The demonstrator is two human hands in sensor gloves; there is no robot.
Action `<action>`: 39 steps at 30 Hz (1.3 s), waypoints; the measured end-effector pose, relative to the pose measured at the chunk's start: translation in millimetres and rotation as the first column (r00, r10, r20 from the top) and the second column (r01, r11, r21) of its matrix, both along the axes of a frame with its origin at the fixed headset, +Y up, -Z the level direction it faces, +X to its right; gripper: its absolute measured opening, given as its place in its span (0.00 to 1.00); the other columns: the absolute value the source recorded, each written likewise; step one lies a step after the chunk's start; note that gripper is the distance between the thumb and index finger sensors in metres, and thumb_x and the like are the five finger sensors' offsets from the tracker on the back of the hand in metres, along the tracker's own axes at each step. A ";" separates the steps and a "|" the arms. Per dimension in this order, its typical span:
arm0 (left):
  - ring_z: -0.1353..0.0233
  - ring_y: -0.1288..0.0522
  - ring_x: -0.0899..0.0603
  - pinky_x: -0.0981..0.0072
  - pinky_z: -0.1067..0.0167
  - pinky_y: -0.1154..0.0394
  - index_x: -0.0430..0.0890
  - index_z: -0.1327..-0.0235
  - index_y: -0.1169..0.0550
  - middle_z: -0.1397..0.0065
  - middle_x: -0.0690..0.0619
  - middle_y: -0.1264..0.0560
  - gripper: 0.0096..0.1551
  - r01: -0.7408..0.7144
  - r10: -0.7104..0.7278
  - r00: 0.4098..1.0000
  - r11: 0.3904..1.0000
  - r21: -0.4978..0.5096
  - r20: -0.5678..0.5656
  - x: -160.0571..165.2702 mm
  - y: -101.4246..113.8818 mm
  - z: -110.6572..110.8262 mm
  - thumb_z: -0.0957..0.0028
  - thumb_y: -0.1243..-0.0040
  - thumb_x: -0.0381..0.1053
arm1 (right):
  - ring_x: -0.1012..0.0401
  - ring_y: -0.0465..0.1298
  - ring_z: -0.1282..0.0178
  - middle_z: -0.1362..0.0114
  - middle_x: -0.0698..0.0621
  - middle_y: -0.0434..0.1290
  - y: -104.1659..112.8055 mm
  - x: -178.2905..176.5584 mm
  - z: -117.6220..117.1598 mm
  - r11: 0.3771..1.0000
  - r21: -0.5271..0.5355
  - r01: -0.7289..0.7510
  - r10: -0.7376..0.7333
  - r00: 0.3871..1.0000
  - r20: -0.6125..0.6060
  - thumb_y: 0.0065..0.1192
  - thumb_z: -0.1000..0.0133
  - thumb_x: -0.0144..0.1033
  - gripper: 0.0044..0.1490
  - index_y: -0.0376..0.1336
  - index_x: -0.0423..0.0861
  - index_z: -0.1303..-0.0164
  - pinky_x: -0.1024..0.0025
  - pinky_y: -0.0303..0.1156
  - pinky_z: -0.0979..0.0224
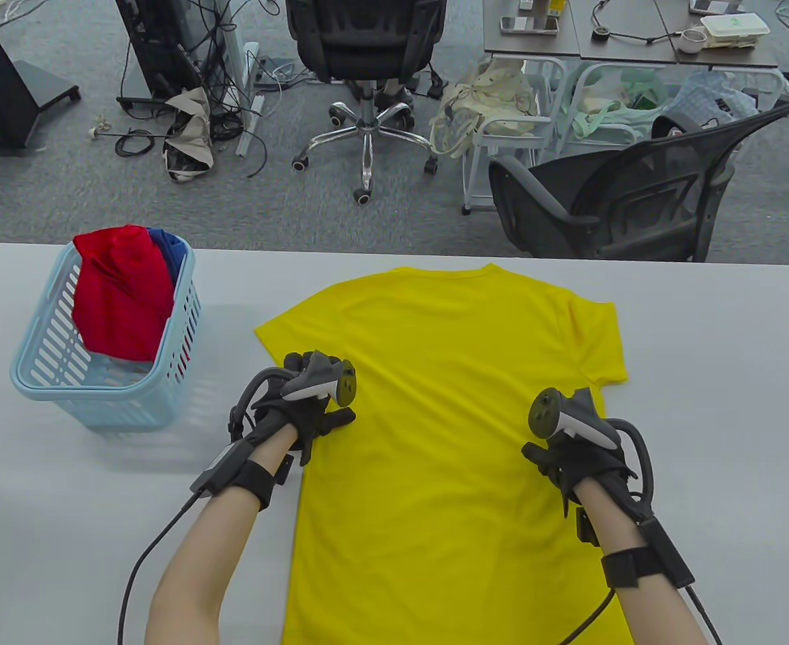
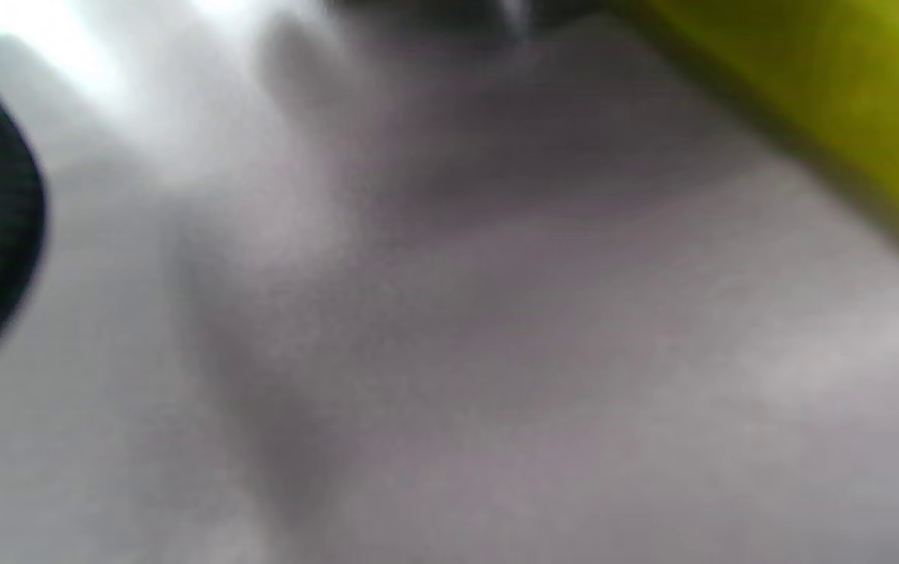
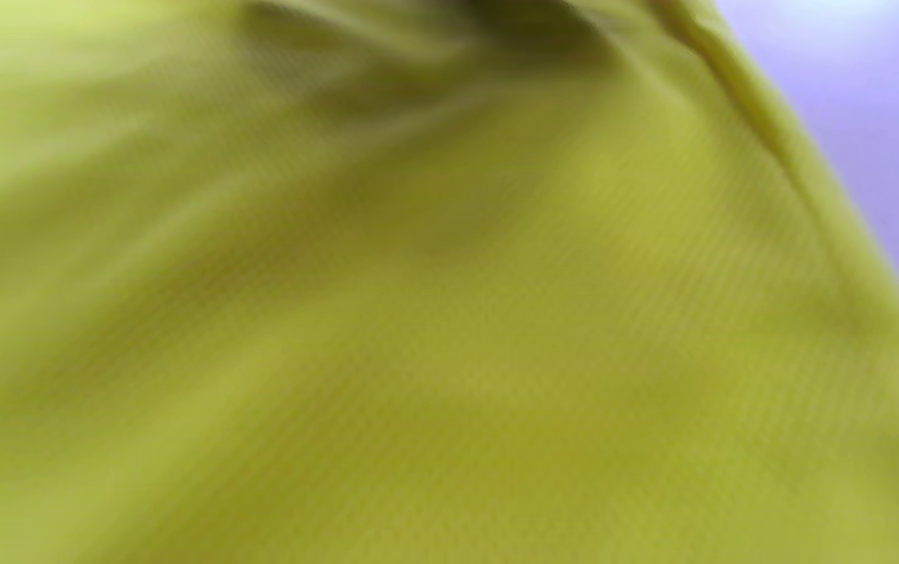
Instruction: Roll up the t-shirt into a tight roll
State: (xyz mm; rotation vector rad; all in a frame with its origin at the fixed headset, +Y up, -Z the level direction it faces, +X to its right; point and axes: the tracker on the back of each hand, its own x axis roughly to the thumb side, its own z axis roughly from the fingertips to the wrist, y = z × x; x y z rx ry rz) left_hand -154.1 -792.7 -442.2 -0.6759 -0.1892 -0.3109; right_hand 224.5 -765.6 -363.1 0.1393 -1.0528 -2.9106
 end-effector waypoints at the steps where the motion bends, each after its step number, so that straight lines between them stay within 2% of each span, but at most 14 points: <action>1: 0.17 0.69 0.25 0.29 0.22 0.55 0.46 0.28 0.80 0.17 0.32 0.76 0.55 -0.031 0.031 0.999 0.999 0.013 -0.019 0.0 0.2 -4.0 0.55 0.87 0.75 | 0.37 0.31 0.13 0.14 0.37 0.26 -7.4 6.4 -5.8 0.999 -0.041 0.010 -0.009 1.000 0.024 0.37 0.33 0.59 0.52 0.24 0.45 0.14 0.41 0.44 0.18; 3: 0.16 0.69 0.26 0.28 0.22 0.55 0.48 0.26 0.78 0.16 0.34 0.74 0.55 -0.078 0.079 0.996 0.996 0.031 -0.038 2.2 0.1 -13.9 0.53 0.83 0.76 | 0.39 0.26 0.14 0.15 0.40 0.21 -10.7 17.7 -17.3 0.999 -0.020 0.039 -0.038 0.998 0.060 0.33 0.34 0.62 0.53 0.19 0.47 0.16 0.41 0.38 0.17; 6: 0.16 0.70 0.27 0.28 0.22 0.56 0.47 0.27 0.80 0.16 0.35 0.76 0.55 -0.048 0.049 0.998 0.998 0.028 -0.039 11.0 -0.1 -30.0 0.55 0.85 0.76 | 0.41 0.23 0.15 0.15 0.42 0.19 -12.1 29.8 -35.7 0.993 -0.024 0.112 -0.108 0.987 0.119 0.37 0.33 0.60 0.53 0.19 0.49 0.16 0.42 0.32 0.17; 10: 0.15 0.69 0.28 0.28 0.22 0.57 0.47 0.28 0.80 0.15 0.37 0.74 0.55 -0.087 0.090 0.993 0.995 0.042 -0.074 19.3 5.4 -43.6 0.53 0.83 0.75 | 0.41 0.23 0.14 0.14 0.42 0.21 -1.8 39.4 -50.4 0.996 -0.036 0.079 -0.071 0.980 0.185 0.43 0.32 0.56 0.52 0.22 0.51 0.14 0.43 0.31 0.18; 13: 0.13 0.64 0.30 0.29 0.21 0.53 0.46 0.22 0.74 0.12 0.40 0.68 0.46 -0.182 0.194 0.978 0.974 0.134 -0.075 9.7 16.0 -46.6 0.47 0.87 0.67 | 0.39 0.23 0.15 0.14 0.40 0.20 9.8 21.4 -45.6 0.997 0.041 0.062 -0.066 0.992 0.104 0.43 0.31 0.54 0.51 0.22 0.50 0.14 0.40 0.30 0.19; 16: 0.12 0.58 0.33 0.30 0.21 0.48 0.51 0.17 0.62 0.10 0.44 0.60 0.39 -0.257 0.289 0.949 0.941 0.222 -0.124 -6.9 24.1 -51.1 0.42 0.86 0.60 | 0.36 0.26 0.14 0.13 0.38 0.22 20.0 -39.0 -28.0 0.988 0.077 0.134 -0.125 0.986 -0.108 0.44 0.31 0.53 0.52 0.23 0.49 0.13 0.37 0.32 0.20; 19: 0.12 0.57 0.34 0.31 0.22 0.46 0.51 0.17 0.60 0.10 0.46 0.57 0.36 -0.134 0.160 0.981 0.969 0.208 -0.110 -11.4 22.0 -53.8 0.39 0.78 0.57 | 0.36 0.29 0.13 0.12 0.38 0.24 25.5 -107.2 -2.4 0.987 0.070 0.144 -0.111 0.931 -0.349 0.46 0.32 0.53 0.51 0.25 0.50 0.12 0.36 0.35 0.19; 24: 0.12 0.58 0.34 0.32 0.21 0.46 0.53 0.19 0.63 0.11 0.47 0.61 0.36 0.059 -0.052 0.998 0.981 0.186 -0.046 -12.1 10.6 -52.7 0.39 0.76 0.57 | 0.36 0.25 0.14 0.12 0.39 0.21 19.4 -205.2 55.6 0.994 0.003 0.110 -0.080 0.741 -0.667 0.37 0.34 0.59 0.52 0.21 0.52 0.13 0.36 0.34 0.19; 28: 0.12 0.59 0.34 0.32 0.21 0.47 0.53 0.19 0.64 0.11 0.46 0.62 0.36 0.078 -0.069 0.996 0.980 0.183 -0.054 -14.2 10.8 -53.8 0.39 0.76 0.57 | 0.36 0.24 0.14 0.14 0.39 0.19 9.1 -244.9 86.0 0.990 -0.069 0.124 -0.134 0.649 -0.749 0.36 0.34 0.60 0.52 0.19 0.53 0.14 0.36 0.34 0.19; 31: 0.12 0.58 0.33 0.32 0.21 0.47 0.55 0.19 0.64 0.10 0.45 0.60 0.37 0.157 -0.150 0.987 0.969 0.191 -0.052 -14.9 14.0 -55.8 0.40 0.77 0.59 | 0.36 0.27 0.13 0.14 0.38 0.18 -6.3 -252.5 93.0 0.998 -0.047 0.030 -0.056 0.640 -0.766 0.39 0.34 0.61 0.55 0.18 0.52 0.16 0.36 0.35 0.19; 33: 0.12 0.55 0.32 0.33 0.21 0.46 0.55 0.17 0.61 0.10 0.43 0.59 0.39 0.116 -0.106 0.993 0.965 0.236 -0.055 -12.9 20.6 -55.8 0.39 0.70 0.61 | 0.37 0.25 0.15 0.16 0.37 0.17 -8.4 -248.9 91.8 0.997 -0.065 0.030 -0.069 0.644 -0.762 0.38 0.35 0.60 0.55 0.17 0.52 0.17 0.36 0.34 0.19; 35: 0.12 0.49 0.33 0.36 0.20 0.44 0.55 0.18 0.63 0.10 0.41 0.58 0.46 0.037 -0.035 0.999 0.955 0.294 -0.014 -7.6 26.8 -53.9 0.41 0.60 0.64 | 0.37 0.27 0.15 0.16 0.37 0.17 -4.4 -248.9 94.3 0.994 -0.055 0.093 -0.103 0.658 -0.746 0.45 0.33 0.57 0.55 0.18 0.55 0.16 0.37 0.34 0.19; 37: 0.14 0.44 0.36 0.39 0.21 0.41 0.56 0.18 0.60 0.10 0.43 0.54 0.47 -0.013 -0.004 0.999 0.946 0.325 0.053 2.3 28.4 -53.1 0.42 0.53 0.62 | 0.38 0.30 0.14 0.15 0.38 0.18 2.9 -254.7 99.6 0.995 -0.016 0.098 -0.073 0.616 -0.784 0.47 0.33 0.55 0.54 0.20 0.57 0.16 0.37 0.34 0.19; 39: 0.16 0.40 0.40 0.42 0.21 0.37 0.58 0.18 0.57 0.11 0.45 0.50 0.45 0.038 -0.084 0.991 0.926 0.374 0.108 15.6 29.5 -51.8 0.42 0.51 0.61 | 0.39 0.33 0.14 0.14 0.38 0.21 9.0 -265.8 109.9 0.994 -0.001 0.105 -0.060 0.565 -0.823 0.49 0.33 0.52 0.53 0.22 0.59 0.15 0.38 0.35 0.18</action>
